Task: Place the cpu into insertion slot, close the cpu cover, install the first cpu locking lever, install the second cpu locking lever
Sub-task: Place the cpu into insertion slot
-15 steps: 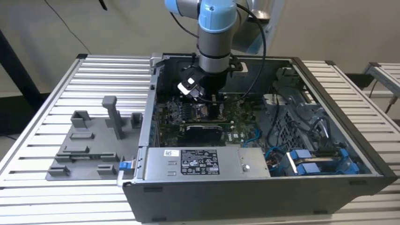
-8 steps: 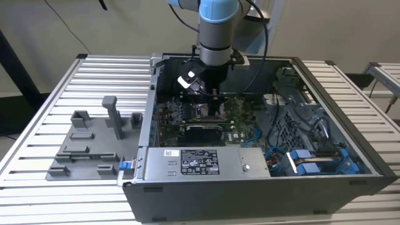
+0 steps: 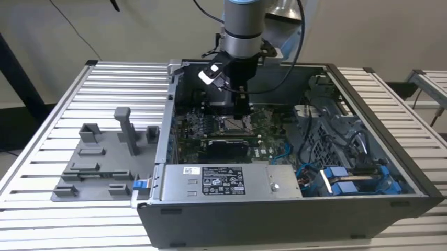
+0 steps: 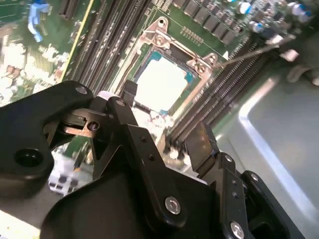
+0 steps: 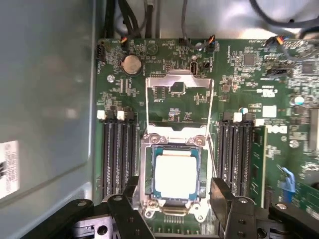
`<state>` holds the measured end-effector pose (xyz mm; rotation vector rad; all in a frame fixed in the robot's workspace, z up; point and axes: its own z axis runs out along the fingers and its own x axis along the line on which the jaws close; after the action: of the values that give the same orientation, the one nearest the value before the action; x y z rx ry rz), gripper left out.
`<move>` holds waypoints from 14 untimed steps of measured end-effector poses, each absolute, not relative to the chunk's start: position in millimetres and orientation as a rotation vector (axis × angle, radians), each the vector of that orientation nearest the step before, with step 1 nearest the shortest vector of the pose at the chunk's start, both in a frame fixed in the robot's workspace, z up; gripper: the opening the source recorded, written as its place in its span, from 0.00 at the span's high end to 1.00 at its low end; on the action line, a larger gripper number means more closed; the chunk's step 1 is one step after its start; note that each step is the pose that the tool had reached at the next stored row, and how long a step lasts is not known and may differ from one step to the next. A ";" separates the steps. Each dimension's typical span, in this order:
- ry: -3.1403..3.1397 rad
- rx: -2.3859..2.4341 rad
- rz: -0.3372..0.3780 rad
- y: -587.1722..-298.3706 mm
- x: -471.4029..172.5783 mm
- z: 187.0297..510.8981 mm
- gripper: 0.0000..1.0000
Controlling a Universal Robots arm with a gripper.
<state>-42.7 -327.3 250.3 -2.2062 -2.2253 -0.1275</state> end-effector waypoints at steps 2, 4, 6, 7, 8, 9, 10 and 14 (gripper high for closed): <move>-2.225 -2.207 -0.127 -327.3 -42.7 259.3 0.32; -2.225 -2.207 -0.127 -327.3 -42.7 265.2 0.32; -2.225 -2.207 -0.127 -327.3 -42.7 266.3 0.32; -2.225 -2.207 -0.127 -327.3 -42.7 266.3 0.32; -2.225 -2.207 -0.127 -327.3 -42.7 266.3 0.32; -2.225 -2.207 -0.127 -327.2 -42.7 266.3 0.32; -2.225 -2.207 -0.127 -327.3 -42.7 266.3 0.32; -2.225 -2.207 -0.127 -327.3 -42.7 266.4 0.34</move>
<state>-42.7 -327.3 266.4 -2.2067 -2.2252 -0.1270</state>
